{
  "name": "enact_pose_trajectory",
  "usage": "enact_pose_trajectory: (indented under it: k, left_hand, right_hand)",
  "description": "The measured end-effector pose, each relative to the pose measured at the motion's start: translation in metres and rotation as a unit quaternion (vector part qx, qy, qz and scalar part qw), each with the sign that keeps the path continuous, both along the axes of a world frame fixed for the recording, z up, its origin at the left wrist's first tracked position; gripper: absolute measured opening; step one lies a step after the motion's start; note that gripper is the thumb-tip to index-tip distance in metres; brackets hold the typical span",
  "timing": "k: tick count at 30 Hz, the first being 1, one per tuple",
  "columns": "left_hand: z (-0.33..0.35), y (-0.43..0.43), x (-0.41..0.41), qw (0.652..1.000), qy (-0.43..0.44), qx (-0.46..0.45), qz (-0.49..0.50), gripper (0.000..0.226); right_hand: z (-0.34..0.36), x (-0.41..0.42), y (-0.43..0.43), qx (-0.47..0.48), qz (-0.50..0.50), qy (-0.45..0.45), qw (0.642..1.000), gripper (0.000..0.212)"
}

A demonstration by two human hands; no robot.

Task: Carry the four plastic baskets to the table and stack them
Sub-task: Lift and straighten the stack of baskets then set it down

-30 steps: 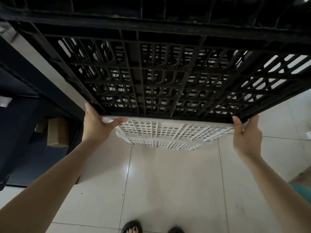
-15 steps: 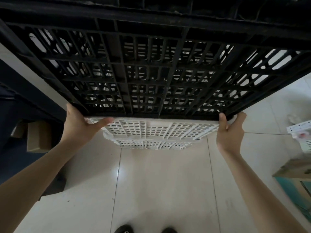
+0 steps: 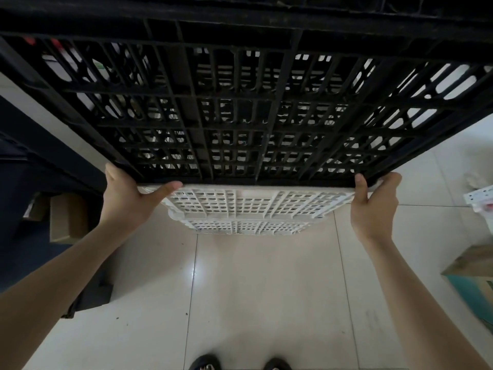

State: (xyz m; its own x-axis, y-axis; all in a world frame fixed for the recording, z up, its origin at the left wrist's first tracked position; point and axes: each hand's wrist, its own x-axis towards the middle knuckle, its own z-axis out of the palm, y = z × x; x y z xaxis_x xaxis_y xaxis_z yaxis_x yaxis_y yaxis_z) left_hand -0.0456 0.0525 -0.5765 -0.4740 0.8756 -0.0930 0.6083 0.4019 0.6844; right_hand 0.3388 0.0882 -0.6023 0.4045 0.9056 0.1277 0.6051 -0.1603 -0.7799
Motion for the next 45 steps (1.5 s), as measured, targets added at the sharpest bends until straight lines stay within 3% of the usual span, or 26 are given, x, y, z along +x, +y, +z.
enact_pose_trajectory:
  k: [6,14,17,20,24,31,36,40,45]
  left_hand:
    - [0.004,0.008,-0.002,0.999,0.038,-0.015,-0.027,0.097]
    - [0.0,0.007,-0.003,1.0,0.026,0.007,-0.007,0.093]
    - [-0.005,0.003,-0.006,0.999,-0.016,0.041,0.004,0.088]
    - [-0.016,-0.007,-0.013,0.991,-0.113,0.063,0.019,0.1]
    - [-0.057,-0.027,-0.032,0.987,-0.158,-0.019,0.025,0.116]
    - [-0.136,-0.041,-0.023,0.989,-0.11,-0.095,0.001,0.107]
    - [-0.205,-0.026,-0.02,0.992,-0.069,-0.097,-0.044,0.108]
    - [-0.252,-0.02,-0.018,0.998,-0.013,-0.001,-0.063,0.058]
    - [-0.278,-0.007,-0.021,0.995,-0.059,0.061,-0.055,0.073]
  right_hand:
    - [0.006,0.0,-0.005,-0.013,0.015,-0.001,1.0,0.025]
    - [0.005,-0.001,-0.008,-0.022,0.007,-0.007,1.0,0.026]
    - [0.008,-0.003,-0.01,-0.023,0.009,0.005,1.0,0.027]
    - [0.005,-0.003,-0.019,-0.046,0.011,0.037,0.998,0.052]
    - [-0.025,0.004,-0.051,-0.104,-0.03,0.073,0.991,0.061]
    - [-0.11,0.014,-0.059,-0.209,0.024,0.046,0.977,0.06]
    - [-0.178,0.016,-0.034,-0.135,0.023,-0.006,0.991,0.054]
    - [-0.224,0.017,-0.018,-0.014,0.005,-0.079,0.997,0.052]
    - [-0.274,0.026,0.0,0.065,-0.027,-0.084,0.994,0.046]
